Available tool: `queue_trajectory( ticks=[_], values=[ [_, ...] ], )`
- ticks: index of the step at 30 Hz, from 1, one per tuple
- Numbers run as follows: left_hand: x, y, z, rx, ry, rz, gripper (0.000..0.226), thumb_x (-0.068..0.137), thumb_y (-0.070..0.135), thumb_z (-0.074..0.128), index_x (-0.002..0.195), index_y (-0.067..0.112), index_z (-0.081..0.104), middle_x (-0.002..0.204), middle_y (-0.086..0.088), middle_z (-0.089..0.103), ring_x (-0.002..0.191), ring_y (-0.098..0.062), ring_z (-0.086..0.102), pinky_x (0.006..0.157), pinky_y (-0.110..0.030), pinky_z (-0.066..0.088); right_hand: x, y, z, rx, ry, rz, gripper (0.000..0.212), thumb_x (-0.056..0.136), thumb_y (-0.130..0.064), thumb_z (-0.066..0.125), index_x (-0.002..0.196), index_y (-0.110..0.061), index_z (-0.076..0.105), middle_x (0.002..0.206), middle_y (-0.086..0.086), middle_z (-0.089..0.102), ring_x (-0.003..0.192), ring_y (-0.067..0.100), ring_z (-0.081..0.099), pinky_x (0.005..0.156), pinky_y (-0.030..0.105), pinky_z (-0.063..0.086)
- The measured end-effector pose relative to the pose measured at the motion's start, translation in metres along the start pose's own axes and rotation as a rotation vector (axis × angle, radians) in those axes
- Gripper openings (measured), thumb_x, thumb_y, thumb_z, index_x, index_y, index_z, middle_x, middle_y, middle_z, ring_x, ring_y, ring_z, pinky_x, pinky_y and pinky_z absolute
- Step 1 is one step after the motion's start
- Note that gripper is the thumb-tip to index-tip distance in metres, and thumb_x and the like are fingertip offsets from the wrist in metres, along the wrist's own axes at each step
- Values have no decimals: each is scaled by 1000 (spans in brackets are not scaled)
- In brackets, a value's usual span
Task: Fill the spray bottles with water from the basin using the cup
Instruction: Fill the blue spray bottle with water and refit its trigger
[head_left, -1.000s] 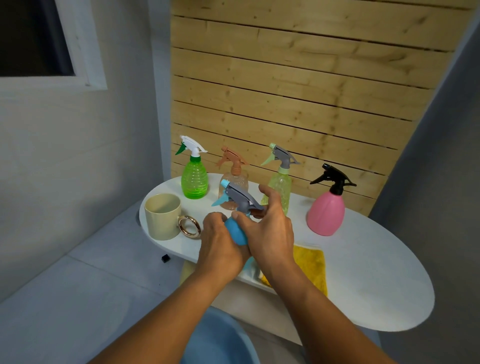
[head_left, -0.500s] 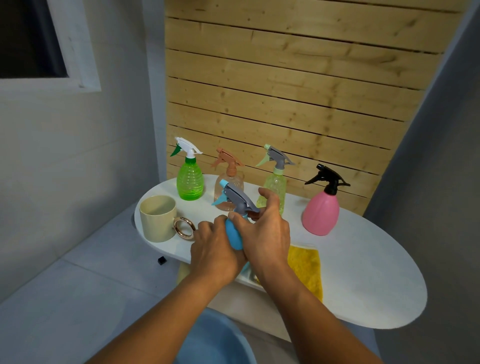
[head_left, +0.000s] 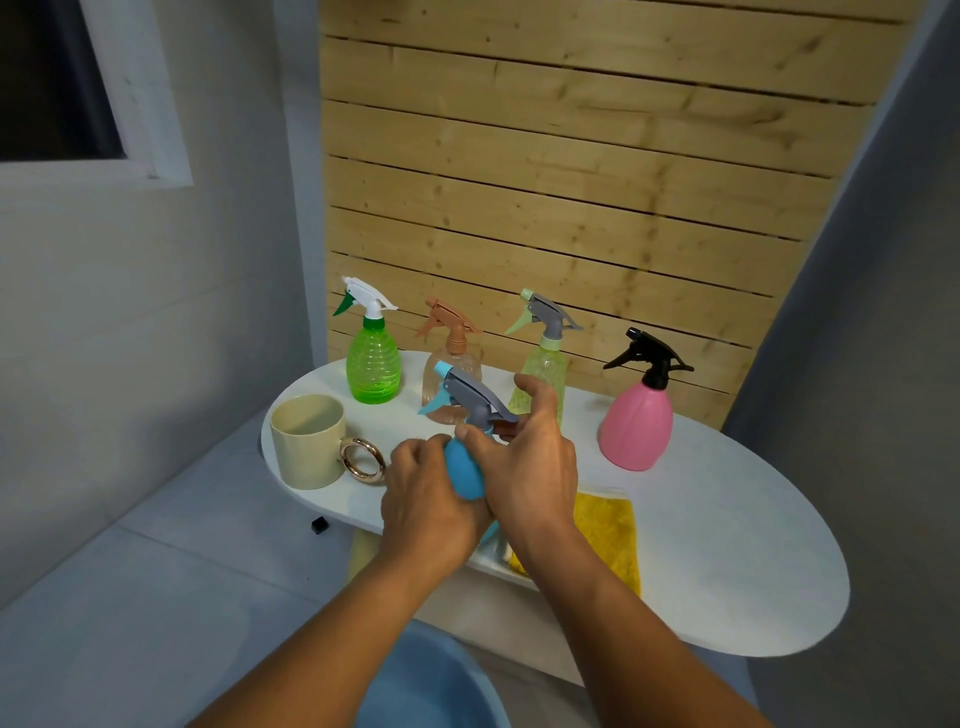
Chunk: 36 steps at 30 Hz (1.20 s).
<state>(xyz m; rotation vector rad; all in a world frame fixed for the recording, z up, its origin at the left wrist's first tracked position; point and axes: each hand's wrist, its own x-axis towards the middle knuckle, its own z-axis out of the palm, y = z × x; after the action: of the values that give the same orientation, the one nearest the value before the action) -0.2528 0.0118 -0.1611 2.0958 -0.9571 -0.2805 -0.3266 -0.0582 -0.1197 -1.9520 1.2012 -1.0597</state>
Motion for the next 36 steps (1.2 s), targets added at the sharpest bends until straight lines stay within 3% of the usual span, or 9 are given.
queue_trajectory(
  ticks=[3,5,10,14,20,29,31,34,36],
  values=[
    [3,-3,-2,-238,-117,-59,77,67,40,91,125,33,41,125,4,55,113,-20,62,93,-44,56,-1,0,0,-1,-6,12,75,74,-51,82,132,-45,36,91,-17,65,105,22,64,89,42,54],
    [4,-6,-2,-209,-78,-88,78,67,35,93,122,37,39,118,7,62,103,-19,66,88,-43,58,-2,-1,1,0,7,15,75,74,-52,82,132,-44,36,96,-14,69,106,23,64,90,43,54],
    [0,2,3,30,83,-102,90,72,42,88,145,24,39,132,-7,50,125,-31,54,94,-43,50,-4,-3,2,-1,29,2,69,78,-49,81,130,-42,36,101,-12,73,105,23,66,94,43,52],
    [1,0,8,92,54,-64,82,75,48,86,142,24,45,131,-6,48,124,-27,52,95,-41,53,-2,-2,1,1,19,16,69,77,-51,81,130,-41,38,100,-15,73,106,22,66,90,43,54],
    [-1,-4,5,-145,-50,-82,69,60,47,84,113,46,41,108,12,64,98,-17,67,82,-43,58,-4,1,3,8,-27,-1,66,77,-47,81,135,-37,50,110,-13,73,109,16,66,90,36,54],
    [8,40,3,-320,33,32,81,53,47,88,121,47,45,107,13,54,102,-20,65,86,-47,58,29,-21,-37,170,-5,-42,56,77,-28,85,125,-42,58,94,-18,70,92,5,68,84,38,58],
    [12,56,9,-426,1,73,83,54,50,87,126,45,47,112,15,58,103,-14,66,88,-41,59,41,-23,-57,198,29,-53,53,78,-26,85,122,-41,59,92,-18,70,87,2,67,80,34,58],
    [16,77,25,-559,-118,96,65,85,18,85,134,35,47,120,10,60,103,-5,63,74,-17,56,62,-20,-97,192,81,-64,51,78,-24,85,121,-38,61,90,-16,69,83,0,66,71,24,55],
    [14,96,37,-564,-232,142,84,80,6,87,145,34,41,137,7,55,116,-5,58,76,-12,52,77,-15,-124,173,132,-71,50,76,-22,86,118,-37,62,88,-15,69,81,1,66,74,29,58]
  ],
)
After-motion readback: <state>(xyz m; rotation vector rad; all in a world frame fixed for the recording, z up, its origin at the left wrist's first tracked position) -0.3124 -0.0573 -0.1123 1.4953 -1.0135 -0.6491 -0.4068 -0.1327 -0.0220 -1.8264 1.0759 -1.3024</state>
